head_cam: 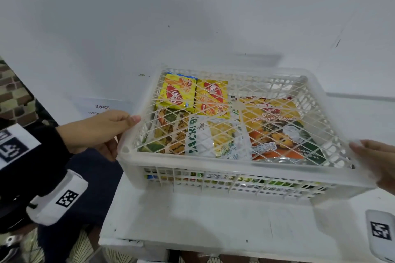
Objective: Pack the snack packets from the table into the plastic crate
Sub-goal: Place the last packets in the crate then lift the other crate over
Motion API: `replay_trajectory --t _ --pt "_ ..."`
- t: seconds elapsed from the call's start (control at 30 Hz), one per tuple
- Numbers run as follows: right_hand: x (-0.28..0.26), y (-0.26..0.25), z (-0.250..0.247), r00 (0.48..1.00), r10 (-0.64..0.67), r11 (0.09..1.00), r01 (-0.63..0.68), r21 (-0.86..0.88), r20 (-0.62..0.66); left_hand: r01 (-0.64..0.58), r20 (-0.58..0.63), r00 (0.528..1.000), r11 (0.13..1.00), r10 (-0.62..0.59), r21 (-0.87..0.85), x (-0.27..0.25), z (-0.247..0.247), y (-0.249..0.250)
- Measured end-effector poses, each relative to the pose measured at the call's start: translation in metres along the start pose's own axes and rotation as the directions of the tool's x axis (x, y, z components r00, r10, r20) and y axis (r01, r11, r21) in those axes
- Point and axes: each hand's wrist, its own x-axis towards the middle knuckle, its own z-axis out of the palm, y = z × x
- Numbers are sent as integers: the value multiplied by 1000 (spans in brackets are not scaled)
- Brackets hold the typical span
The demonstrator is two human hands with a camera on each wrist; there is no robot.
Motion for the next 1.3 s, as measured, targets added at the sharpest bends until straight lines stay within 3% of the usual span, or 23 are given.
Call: replay_trajectory --t 0.03,0.1,0.13,0.2,0.23,0.27,0.3,0.33,0.37,0.4,0.43,0.47,0.5,0.67,0.83,1.0,1.1,1.2,1.3 --pt "-2 4 0 999 -3 1000 3 -19 -34 15 12 1000 1000 -14 -18 -4 1 -4" --pt "-7 17 -6 999 29 987 -25 158 -21 45 30 999 997 -43 -63 -13 3 -15" --pt "-5 23 -6 993 73 950 -97 298 93 47 28 999 996 -45 -81 -17 3 -21" --pt "-8 29 -16 978 112 926 -168 338 177 12 4 1000 992 -12 -129 -24 4 -30" --pt "-15 31 -18 979 98 939 -150 308 179 -9 -15 1000 986 6 -164 -26 4 -35" --pt "-22 33 -14 977 -22 974 -27 223 211 -28 -36 999 980 21 -198 -28 3 -40" --pt "-33 31 -14 982 -169 979 157 129 86 -44 -57 998 973 32 -227 -29 3 -43" --pt "-39 31 -15 966 -218 926 160 341 139 -59 -76 996 966 41 -253 -30 3 -47" --pt "-44 31 -12 973 -210 921 165 352 93 -71 -93 995 958 47 -278 -30 4 -50" --pt "-43 34 -17 975 -210 968 218 124 -69 -80 -108 993 950 50 -301 -31 6 -52" --pt "-33 45 -17 972 -226 974 225 -14 -65 -86 -120 992 943 50 -321 -31 7 -54" --pt "-33 43 -22 997 -74 985 67 162 39 -88 -128 991 938 47 -335 -30 7 -56" --pt "-31 42 -23 999 -39 975 39 218 -3 -86 -131 991 933 43 -349 -30 8 -58" --pt "-29 42 -21 997 -33 986 43 163 -65 -59 -107 994 909 16 -413 -26 6 -66" --pt "-30 36 -17 998 -54 978 52 202 8 13 -32 999 923 -28 -385 -15 -6 -75" --pt "-15 22 -34 985 79 995 -88 50 150 155 100 985 975 -141 -160 4 -36 -74" --pt "-7 -1 -37 964 99 995 -101 -7 246 165 172 972 986 -159 -21 22 -53 -60" --pt "4 -27 -30 955 102 994 -90 -56 277 136 50 990 987 -132 -88 48 -69 -41" --pt "16 -49 -13 959 118 992 -106 -62 258 93 56 995 983 -85 -161 56 -64 -4"
